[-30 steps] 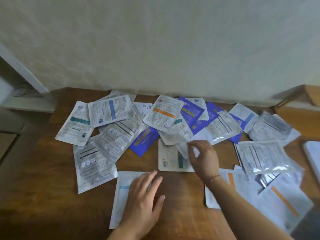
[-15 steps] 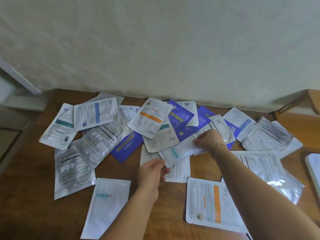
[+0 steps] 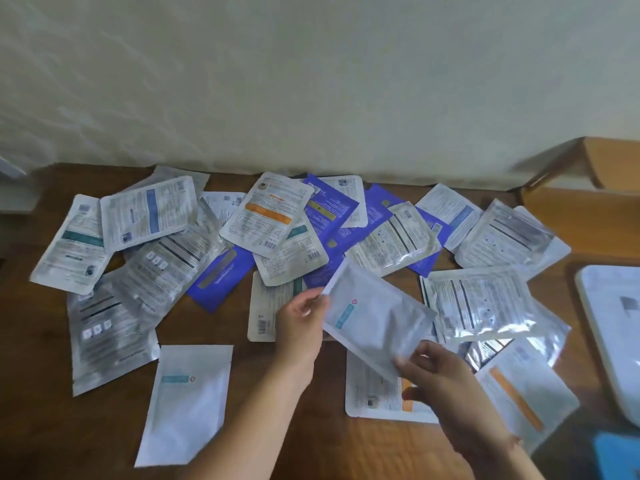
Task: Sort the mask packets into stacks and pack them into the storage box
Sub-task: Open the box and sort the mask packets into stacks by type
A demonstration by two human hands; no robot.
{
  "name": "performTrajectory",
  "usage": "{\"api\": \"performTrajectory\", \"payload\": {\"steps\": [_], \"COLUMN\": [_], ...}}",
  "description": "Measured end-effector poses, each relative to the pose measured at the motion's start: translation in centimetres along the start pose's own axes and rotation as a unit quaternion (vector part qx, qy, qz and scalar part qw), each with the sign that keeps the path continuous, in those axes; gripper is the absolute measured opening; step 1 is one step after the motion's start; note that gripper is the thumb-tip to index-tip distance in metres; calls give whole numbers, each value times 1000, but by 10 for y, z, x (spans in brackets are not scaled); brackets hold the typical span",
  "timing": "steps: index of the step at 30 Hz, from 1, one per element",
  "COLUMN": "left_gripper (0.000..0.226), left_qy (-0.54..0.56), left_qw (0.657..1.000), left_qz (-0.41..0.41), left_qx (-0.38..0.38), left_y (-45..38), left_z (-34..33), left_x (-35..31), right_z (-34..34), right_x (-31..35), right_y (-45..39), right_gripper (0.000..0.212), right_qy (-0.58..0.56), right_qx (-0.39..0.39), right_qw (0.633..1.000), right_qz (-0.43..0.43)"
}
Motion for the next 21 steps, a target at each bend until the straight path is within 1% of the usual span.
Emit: {"api": "performTrajectory", "payload": {"steps": [2, 3, 4, 6, 8, 9, 11, 13, 14, 16, 17, 19, 21], "left_gripper": [13, 13, 13, 13, 9, 6, 12, 18, 19, 25, 33, 49, 53], "left_qy": [-29, -54, -83, -132, -133, -115, -48, 13, 14, -27, -53, -96, -118], "left_qw": [997, 993, 988, 975, 974, 978, 988, 985, 981, 974, 972, 968, 964], "left_qz": [16, 9, -9, -45, -48, -39, -2, 34, 40, 39, 32, 23, 21], "left_qx": [69, 103, 132, 172, 176, 168, 148, 171, 191, 222, 227, 229, 238], "left_y": [-7, -9, -11, -13, -14, -13, -9, 0, 6, 17, 21, 29, 36], "left_z": [-1, -1, 1, 5, 12, 15, 26, 42, 52, 71, 84, 108, 132], "left_x": [-8, -12, -17, -28, -36, -40, -45, -44, -41, -29, -23, -12, -7], "right_z": [1, 3, 4, 3, -3, -8, -20, -37, -47, -63, -72, -87, -100], "right_x": [-7, -6, -3, 3, 5, 4, 3, 1, 0, -1, -2, -3, 4], "right_y": [6, 6, 6, 5, 5, 6, 7, 6, 6, 7, 7, 9, 10], "right_gripper": [22, 26, 28, 21, 12, 10, 10, 9, 7, 6, 7, 13, 23], "right_qy": [-69, -83, -85, -72, -39, -26, -18, -19, -22, -25, -24, -18, -6], "right_qx": [-25, -43, -55, -48, -12, 4, 16, 13, 17, 32, 43, 65, 66], "right_qw": [997, 995, 994, 995, 998, 999, 999, 999, 999, 998, 998, 998, 998], "right_qz": [8, 17, 27, 49, 44, 36, 30, 35, 37, 37, 32, 19, 20]}}
Point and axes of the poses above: each hand's wrist, its own y-axis away from the middle knuckle, its own z-axis out of the back of the hand, x = y × z, the point moved 2 cm from there along -y, towards the middle knuckle
